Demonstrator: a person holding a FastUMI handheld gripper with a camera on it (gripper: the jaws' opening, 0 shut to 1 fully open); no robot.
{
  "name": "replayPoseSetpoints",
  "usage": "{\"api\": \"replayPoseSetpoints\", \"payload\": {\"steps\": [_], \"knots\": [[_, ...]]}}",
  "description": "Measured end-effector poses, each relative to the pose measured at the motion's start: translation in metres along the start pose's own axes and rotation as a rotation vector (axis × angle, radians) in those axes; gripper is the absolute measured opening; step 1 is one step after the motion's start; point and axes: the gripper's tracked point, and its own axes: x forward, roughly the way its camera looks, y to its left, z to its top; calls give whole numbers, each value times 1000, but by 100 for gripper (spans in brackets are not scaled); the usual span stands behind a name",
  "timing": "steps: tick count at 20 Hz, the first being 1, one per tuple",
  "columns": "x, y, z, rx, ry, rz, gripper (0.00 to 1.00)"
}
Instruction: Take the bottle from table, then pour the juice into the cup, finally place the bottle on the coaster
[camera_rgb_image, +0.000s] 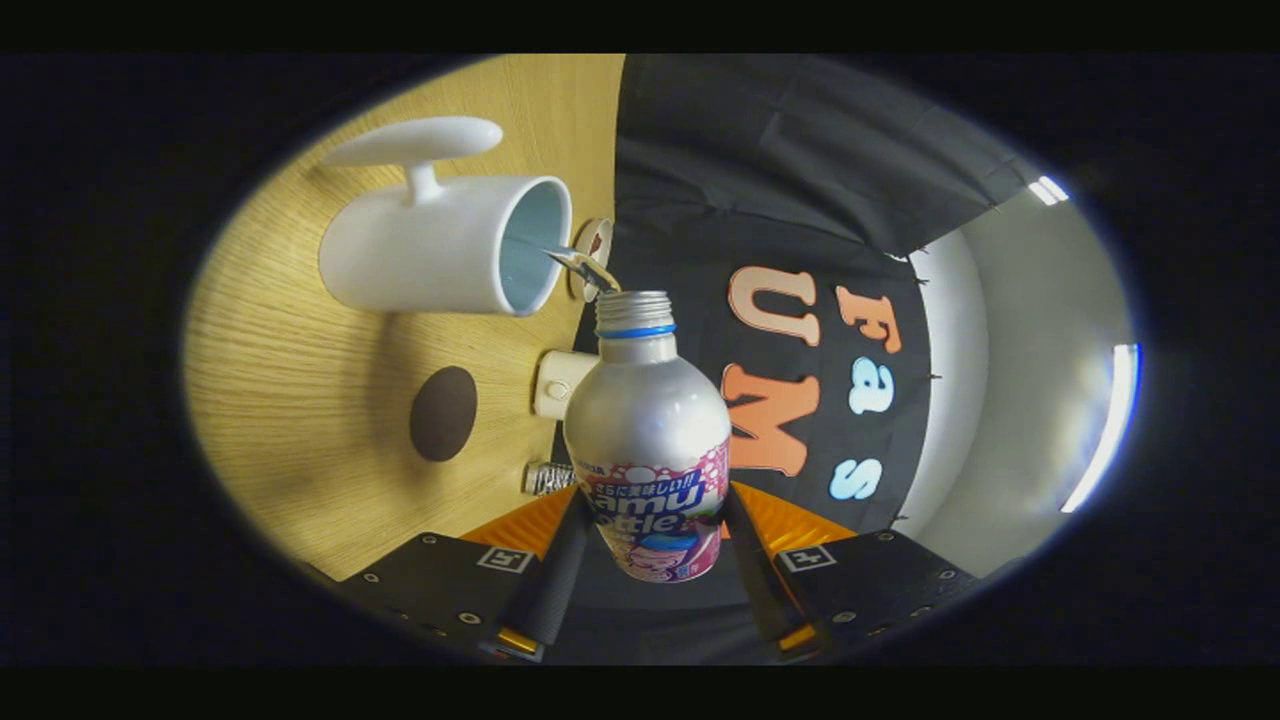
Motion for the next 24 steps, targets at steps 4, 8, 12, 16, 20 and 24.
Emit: {"api": "replayPoseSetpoints", "payload": {"steps": [4,8,12,16,20,24], "knots": [[1,-3,-1,-24,-3,-9,74],[3,-6,-2,-43,-4,-23,74],[5,-8,-5,-60,-6,-36,73],[10,-16,-10,-91,-10,-49,73],[22,-24,-11,-116,-13,-60,73],[20,-25,-10,-154,-21,-77,73]]}}
